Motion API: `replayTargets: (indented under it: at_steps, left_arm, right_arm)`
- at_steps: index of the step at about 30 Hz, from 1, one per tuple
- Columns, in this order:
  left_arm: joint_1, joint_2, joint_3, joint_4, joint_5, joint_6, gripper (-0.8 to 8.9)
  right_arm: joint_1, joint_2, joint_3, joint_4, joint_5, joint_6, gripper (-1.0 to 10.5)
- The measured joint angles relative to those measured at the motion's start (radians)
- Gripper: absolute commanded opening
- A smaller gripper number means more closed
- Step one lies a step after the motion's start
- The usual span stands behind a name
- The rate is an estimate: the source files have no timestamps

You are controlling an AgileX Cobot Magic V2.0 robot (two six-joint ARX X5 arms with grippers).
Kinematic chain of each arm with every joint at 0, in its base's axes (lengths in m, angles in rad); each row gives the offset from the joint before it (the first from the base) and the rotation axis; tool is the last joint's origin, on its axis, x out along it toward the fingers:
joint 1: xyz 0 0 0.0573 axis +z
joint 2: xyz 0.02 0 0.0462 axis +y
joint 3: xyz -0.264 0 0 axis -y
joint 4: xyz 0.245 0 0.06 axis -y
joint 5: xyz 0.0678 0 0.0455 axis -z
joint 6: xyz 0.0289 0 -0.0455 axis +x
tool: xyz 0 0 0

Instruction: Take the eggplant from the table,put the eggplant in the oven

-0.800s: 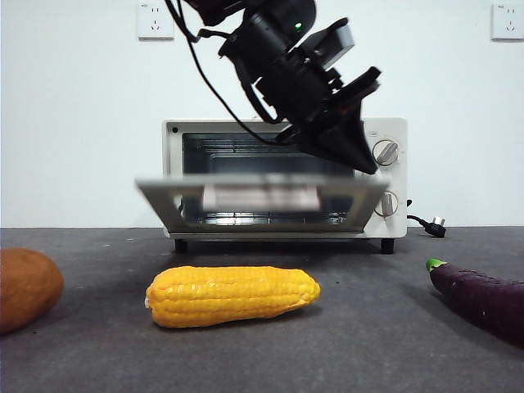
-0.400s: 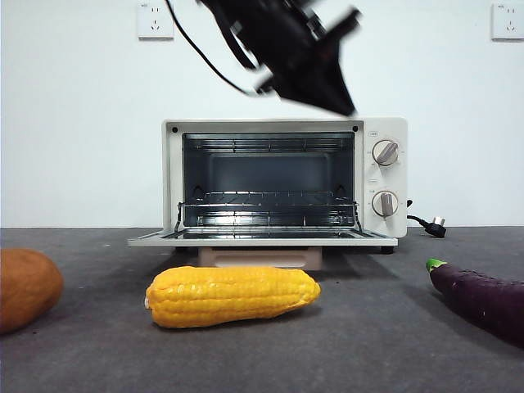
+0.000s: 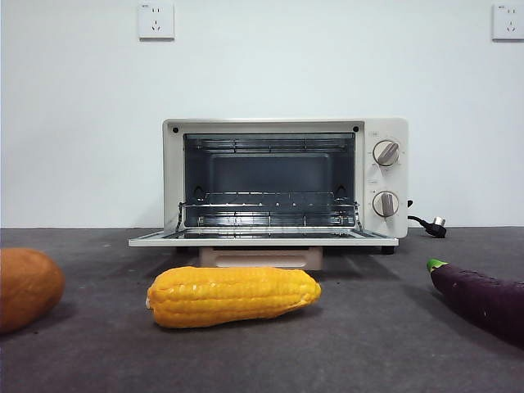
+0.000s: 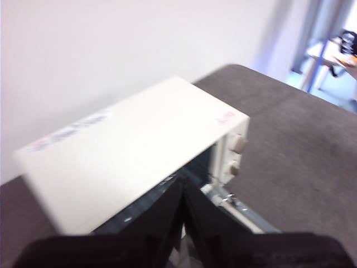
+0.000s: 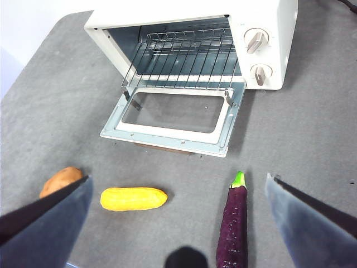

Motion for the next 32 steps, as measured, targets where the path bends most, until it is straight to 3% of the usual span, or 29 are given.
replayTargets:
  at_steps: [6, 12, 17, 25, 32]
  left_arm:
    - [0.143, -0.149, -0.001, -0.17, 0.008, 0.024, -0.06]
    - [0.239, -0.254, -0.002, -0.192, 0.069, 0.029, -0.06]
    - [0.258, -0.35, -0.046, -0.211, 0.083, 0.029, -0.06]
    - [0.284, -0.581, -0.374, -0.177, 0.093, 0.019, -0.06]
    - [0.288, -0.763, -0.643, -0.145, 0.182, -0.012, -0.06]
  right_arm:
    - [0.029, 0.0, 0.0, -0.003, 0.0, 0.0, 6.0]
    - [0.038, 0.0, 0.0, -0.003, 0.0, -0.001, 6.0]
    - [0.038, 0.0, 0.0, -0.003, 0.0, 0.0, 6.0]
    - [0.074, 0.0, 0.0, -0.004, 0.0, -0.005, 6.0]
    - [0.105, 0.0, 0.0, -0.036, 0.011, -0.017, 6.0]
